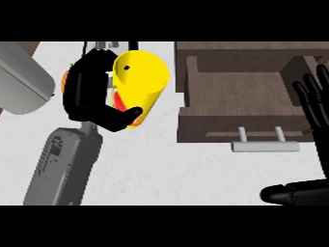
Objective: Pick up the cup, place it into the drawer and close the drawer
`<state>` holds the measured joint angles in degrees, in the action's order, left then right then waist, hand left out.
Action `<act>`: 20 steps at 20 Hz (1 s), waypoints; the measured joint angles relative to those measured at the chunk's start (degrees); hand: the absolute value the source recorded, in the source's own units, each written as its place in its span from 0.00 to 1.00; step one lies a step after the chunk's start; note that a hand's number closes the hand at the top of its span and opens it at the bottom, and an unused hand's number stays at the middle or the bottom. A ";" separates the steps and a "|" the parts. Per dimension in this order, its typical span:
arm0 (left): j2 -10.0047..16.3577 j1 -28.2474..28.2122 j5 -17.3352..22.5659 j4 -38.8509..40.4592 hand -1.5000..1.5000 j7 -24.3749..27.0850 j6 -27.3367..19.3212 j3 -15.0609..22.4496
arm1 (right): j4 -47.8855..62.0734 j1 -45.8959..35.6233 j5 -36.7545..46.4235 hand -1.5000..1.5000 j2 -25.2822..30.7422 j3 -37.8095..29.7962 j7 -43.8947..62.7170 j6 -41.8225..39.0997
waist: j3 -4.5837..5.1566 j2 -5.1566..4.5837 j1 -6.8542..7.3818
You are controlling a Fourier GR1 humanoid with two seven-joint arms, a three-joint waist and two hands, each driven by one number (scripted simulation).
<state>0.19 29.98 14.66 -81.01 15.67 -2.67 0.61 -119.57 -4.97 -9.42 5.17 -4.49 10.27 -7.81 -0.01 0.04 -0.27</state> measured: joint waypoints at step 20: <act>-0.07 27.68 -1.57 22.21 1.00 -6.05 -13.30 4.56 | 3.50 -0.51 0.59 0.00 0.60 -0.88 -2.86 -1.16 | -0.02 -0.19 -0.71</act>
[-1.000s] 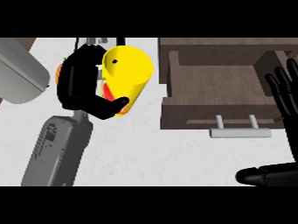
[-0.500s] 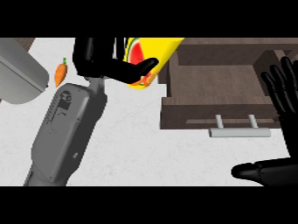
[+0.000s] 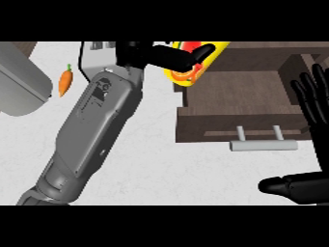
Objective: Pick up the cup, place it into the drawer and close the drawer
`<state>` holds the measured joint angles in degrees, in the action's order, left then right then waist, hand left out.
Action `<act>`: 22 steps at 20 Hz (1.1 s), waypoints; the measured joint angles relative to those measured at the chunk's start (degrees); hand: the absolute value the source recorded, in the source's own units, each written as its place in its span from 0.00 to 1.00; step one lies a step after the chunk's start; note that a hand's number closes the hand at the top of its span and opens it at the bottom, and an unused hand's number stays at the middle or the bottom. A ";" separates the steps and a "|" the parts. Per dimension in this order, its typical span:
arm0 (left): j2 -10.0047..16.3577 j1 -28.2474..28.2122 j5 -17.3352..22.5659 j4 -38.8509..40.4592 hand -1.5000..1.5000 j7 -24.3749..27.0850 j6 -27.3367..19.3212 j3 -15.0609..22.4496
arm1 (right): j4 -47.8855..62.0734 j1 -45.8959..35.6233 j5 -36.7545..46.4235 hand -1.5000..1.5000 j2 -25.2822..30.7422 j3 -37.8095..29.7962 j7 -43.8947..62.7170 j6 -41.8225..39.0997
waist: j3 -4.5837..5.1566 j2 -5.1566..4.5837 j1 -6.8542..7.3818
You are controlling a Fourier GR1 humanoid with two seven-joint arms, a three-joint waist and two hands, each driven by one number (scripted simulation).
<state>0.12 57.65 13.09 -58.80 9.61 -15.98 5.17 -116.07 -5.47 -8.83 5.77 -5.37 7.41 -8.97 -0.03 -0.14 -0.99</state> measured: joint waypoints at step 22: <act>-0.11 15.14 15.97 32.42 1.00 11.57 -5.90 14.70 | -0.91 -0.79 -1.59 0.00 0.25 0.27 0.65 -1.00 | -0.04 -0.72 -3.00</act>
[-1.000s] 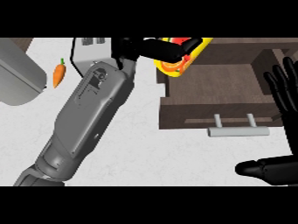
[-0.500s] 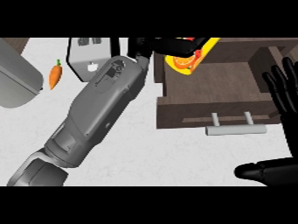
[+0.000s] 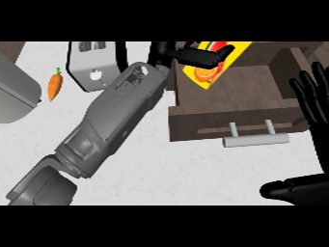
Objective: Pick up the cup, place it into the drawer and close the drawer
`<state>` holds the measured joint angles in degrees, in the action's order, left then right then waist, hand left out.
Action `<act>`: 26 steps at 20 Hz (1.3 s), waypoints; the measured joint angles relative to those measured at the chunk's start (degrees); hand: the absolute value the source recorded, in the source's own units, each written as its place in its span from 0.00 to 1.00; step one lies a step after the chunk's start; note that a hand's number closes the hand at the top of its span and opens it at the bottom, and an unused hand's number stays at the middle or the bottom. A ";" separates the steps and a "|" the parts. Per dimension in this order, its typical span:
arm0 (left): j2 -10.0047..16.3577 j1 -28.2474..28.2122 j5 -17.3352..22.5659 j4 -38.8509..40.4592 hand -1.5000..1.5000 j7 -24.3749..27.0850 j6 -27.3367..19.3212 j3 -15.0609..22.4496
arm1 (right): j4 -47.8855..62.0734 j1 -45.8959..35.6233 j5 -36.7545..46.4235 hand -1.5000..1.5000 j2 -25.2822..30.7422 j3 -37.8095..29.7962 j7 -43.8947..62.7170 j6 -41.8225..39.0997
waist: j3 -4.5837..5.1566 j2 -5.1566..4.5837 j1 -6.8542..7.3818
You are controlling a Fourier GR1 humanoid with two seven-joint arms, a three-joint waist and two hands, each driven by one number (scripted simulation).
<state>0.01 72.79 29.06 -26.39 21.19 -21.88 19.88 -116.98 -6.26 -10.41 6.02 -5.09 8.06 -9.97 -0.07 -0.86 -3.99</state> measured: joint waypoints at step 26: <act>0.00 1.88 13.59 -2.36 0.00 4.34 -3.82 11.17 | 1.85 -2.91 -6.64 0.00 0.02 -0.56 1.28 -2.43 | 0.01 -0.09 -0.55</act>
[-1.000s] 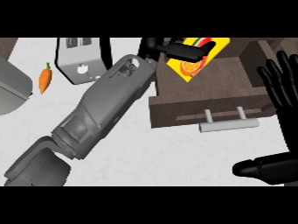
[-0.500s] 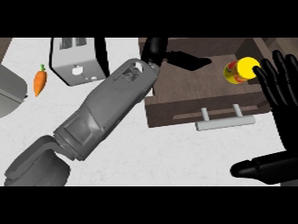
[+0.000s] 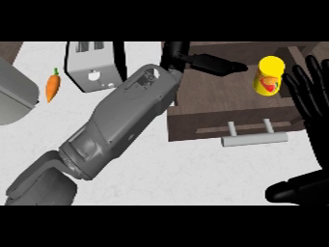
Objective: Pick up the cup, place it into the drawer and close the drawer
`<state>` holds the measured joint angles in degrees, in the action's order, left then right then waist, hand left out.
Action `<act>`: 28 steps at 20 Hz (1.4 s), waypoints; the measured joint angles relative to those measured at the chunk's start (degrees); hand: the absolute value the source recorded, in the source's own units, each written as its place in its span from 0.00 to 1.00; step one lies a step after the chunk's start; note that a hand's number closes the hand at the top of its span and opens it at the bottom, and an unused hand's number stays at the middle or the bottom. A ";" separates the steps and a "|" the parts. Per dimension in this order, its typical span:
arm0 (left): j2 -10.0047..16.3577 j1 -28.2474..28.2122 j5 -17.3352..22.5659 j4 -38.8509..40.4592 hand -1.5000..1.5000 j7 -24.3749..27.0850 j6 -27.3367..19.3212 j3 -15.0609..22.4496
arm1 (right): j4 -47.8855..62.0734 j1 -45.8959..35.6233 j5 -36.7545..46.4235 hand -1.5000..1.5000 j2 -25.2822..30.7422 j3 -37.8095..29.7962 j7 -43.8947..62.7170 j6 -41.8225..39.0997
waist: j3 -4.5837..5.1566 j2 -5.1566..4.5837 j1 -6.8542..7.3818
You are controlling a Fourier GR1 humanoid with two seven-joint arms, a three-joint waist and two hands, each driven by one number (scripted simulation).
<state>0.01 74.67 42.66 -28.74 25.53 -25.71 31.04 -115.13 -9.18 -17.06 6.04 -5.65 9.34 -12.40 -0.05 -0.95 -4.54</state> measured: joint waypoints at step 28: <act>24.16 -41.16 4.06 -47.01 0.00 -7.65 3.83 -9.59 | 0.14 6.99 20.71 1.00 9.47 4.62 -3.47 -9.34 | 0.05 1.24 6.07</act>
<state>24.16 33.51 46.72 -75.76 17.88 -21.87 21.45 -114.99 -2.19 3.65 15.52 -1.03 5.87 -21.74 0.00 0.30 1.52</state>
